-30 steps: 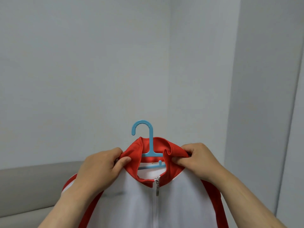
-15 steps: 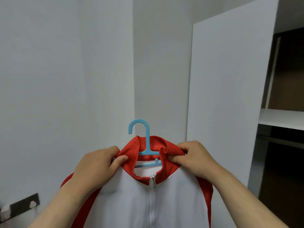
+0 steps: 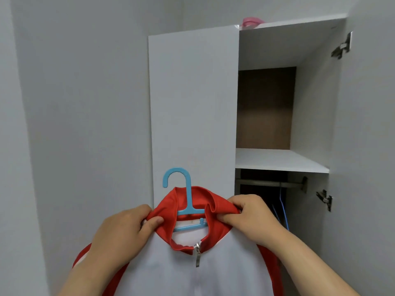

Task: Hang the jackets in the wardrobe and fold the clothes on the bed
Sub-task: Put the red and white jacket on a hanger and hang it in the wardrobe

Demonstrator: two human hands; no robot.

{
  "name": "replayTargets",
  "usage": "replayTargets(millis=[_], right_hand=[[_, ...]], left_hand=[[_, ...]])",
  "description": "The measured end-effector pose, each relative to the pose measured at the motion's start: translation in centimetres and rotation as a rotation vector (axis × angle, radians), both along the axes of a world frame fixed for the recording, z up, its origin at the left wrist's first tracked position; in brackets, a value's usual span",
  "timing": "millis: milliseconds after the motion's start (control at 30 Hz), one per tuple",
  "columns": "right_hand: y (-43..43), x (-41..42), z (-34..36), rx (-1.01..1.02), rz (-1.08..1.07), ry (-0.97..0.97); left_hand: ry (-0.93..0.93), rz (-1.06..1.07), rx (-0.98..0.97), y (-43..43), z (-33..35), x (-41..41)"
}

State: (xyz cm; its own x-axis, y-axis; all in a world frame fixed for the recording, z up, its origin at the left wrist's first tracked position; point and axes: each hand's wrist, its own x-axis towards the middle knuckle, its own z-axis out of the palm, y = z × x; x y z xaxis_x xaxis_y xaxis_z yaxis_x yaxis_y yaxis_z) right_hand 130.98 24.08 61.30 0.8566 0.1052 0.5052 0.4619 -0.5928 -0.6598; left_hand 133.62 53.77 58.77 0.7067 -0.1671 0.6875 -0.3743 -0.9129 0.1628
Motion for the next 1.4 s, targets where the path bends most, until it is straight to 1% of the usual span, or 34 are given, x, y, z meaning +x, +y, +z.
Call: replayTargets(millis=[200, 400, 600, 733, 833, 967, 1067, 1100, 1167, 1233, 1267, 1333, 1400], right_hand=[[-0.5, 3.6, -1.8, -0.028, -0.134, 0.024], [-1.5, 5.3, -5.9, -0.064, -0.294, 0.143], [-5.7, 4.7, -9.2, -0.026, -0.475, 0.236], [-9.6, 5.2, -10.0, 0.008, -0.544, 0.221], [-13.0, 6.5, -10.3, -0.008, -0.582, 0.224], [-17.7, 8.4, -10.6, -0.018, -0.568, 0.255], [-20.6, 9.9, -10.7, 0.046, -0.521, 0.283], [-21.5, 10.2, -10.7, 0.071, -0.478, 0.312], [-23.2, 10.2, -10.6, 0.144, -0.309, 0.404], [-24.6, 9.8, -10.7, 0.273, -0.131, 0.505], [-25.1, 9.5, -11.0, 0.333, -0.081, 0.532], [-26.0, 9.1, -11.7, 0.389, -0.106, 0.533], [-26.5, 8.7, -12.1, 0.334, -0.224, 0.518]], left_hand=[[0.054, -0.129, -0.017, -1.0, -2.3, 7.0], [0.164, -0.24, 0.026, -3.4, -5.7, 12.4], [0.243, -0.367, 0.101, -9.4, -8.1, 15.3], [0.273, -0.423, 0.146, -14.5, -8.4, 17.2], [0.329, -0.427, 0.176, -18.4, -8.3, 18.8], [0.358, -0.415, 0.195, -23.3, -8.4, 21.3], [0.398, -0.391, 0.145, -25.7, -8.8, 23.4], [0.408, -0.391, 0.118, -26.3, -9.1, 23.9], [0.44, -0.416, 0.046, -27.2, -9.6, 25.0], [0.488, -0.47, -0.025, -27.7, -9.8, 26.1], [0.521, -0.51, -0.067, -27.9, -9.8, 26.7], [0.567, -0.595, -0.136, -28.6, -9.5, 27.5], [0.574, -0.67, -0.143, -30.0, -9.1, 27.8]])
